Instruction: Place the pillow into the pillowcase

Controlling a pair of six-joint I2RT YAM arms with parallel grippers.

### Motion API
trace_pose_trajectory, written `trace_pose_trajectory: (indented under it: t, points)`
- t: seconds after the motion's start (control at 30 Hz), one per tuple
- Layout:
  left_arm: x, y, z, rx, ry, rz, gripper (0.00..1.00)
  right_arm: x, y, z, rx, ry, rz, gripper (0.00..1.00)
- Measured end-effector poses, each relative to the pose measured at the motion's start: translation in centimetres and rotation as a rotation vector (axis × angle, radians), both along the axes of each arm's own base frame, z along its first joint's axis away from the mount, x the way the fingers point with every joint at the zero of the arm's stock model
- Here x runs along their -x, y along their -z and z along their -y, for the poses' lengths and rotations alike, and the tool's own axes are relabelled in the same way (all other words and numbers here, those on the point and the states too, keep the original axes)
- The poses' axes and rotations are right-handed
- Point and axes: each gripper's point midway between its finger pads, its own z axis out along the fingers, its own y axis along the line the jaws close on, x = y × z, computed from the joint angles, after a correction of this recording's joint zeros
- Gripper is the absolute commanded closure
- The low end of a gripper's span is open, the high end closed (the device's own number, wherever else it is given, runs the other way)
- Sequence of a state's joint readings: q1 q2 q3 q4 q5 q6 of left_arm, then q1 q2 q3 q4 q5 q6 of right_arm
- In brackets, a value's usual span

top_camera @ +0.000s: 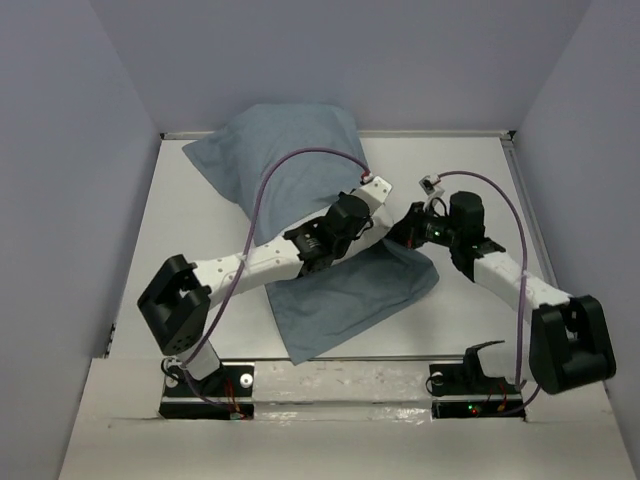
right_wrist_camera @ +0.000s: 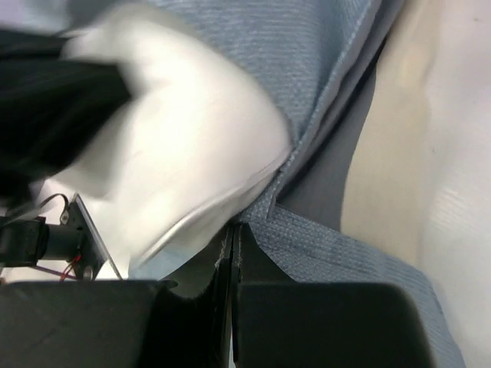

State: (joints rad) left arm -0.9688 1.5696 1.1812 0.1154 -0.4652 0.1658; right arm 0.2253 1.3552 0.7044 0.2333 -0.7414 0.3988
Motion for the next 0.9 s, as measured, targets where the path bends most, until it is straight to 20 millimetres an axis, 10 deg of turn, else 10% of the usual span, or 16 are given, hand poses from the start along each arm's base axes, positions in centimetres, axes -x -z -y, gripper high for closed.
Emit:
trace_pose_trajectory:
  t: [0.23, 0.5, 0.57, 0.63, 0.73, 0.9]
  points:
    - [-6.4, 2.6, -1.6, -0.097, -0.225, 0.061, 1.00, 4.3, -6.4, 1.1, -0.036, 0.082, 0.165, 1.00]
    - [-8.2, 2.3, -1.4, -0.007, -0.321, 0.073, 1.00, 5.2, -6.6, 2.8, 0.014, 0.175, 0.128, 1.00]
    - [-8.0, 2.1, -0.9, 0.038, -0.309, 0.058, 0.71, 4.7, -5.2, 2.6, 0.030, 0.177, 0.079, 1.00]
    - [-7.3, 1.9, -0.2, 0.090, -0.255, 0.032, 0.30, 4.2, -3.9, 2.6, 0.052, 0.195, 0.037, 1.00]
    - [-4.5, 0.4, 0.6, 0.169, -0.149, -0.006, 0.11, 3.3, -2.6, 3.0, 0.082, 0.240, 0.004, 1.00]
    - [5.2, -6.0, 2.3, 0.387, 0.174, -0.058, 0.05, 2.3, -0.7, 3.7, 0.128, 0.301, -0.042, 0.38]
